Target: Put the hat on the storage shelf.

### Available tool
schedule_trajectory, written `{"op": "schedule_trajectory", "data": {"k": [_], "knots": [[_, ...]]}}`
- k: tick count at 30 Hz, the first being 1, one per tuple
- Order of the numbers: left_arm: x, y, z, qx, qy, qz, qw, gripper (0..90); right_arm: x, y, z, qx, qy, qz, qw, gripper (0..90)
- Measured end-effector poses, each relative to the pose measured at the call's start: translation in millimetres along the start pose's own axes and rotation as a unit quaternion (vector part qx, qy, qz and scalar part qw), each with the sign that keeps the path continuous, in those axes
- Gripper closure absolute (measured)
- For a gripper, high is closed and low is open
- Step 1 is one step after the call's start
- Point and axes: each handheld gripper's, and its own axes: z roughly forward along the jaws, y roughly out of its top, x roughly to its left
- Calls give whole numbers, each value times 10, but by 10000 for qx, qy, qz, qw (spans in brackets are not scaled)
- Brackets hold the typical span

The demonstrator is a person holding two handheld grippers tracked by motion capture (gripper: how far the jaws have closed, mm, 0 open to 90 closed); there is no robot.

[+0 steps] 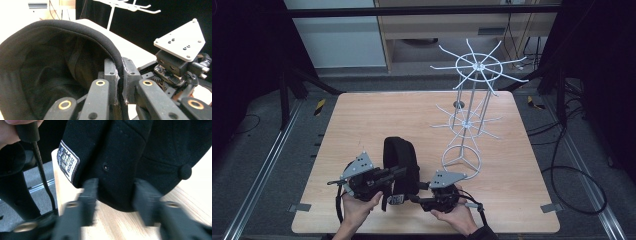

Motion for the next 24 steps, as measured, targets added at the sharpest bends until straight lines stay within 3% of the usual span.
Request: {"op": "schedule_trajectory", "data": {"k": [3,6,7,10,13,21,24], "knots": [[38,-15,-15,-62,-17,-62,10000,834,-27,14,-82,-18,-46,38,10000,892],[67,-16,-35,-142,-83,-91,9998,833,-24,48,-135,5,-127,-34,9999,899],[69,-18,-44,-170,-75,-64,9998,831,3,96,-176,76,-264,-217,9994,900],[94,-37,-76,-193,-49,4,9998,828,27,133,-211,114,-426,-383,9983,900],[134,-87,-99,-95,-26,1,10000,823,40,169,-240,186,-556,-503,9970,900],[270,-334,-191,318,452,-139,9984,805,152,222,-61,735,-656,-891,9911,900],[325,-408,-258,357,583,-209,9974,788,210,273,40,908,-663,-994,9887,899]]}}
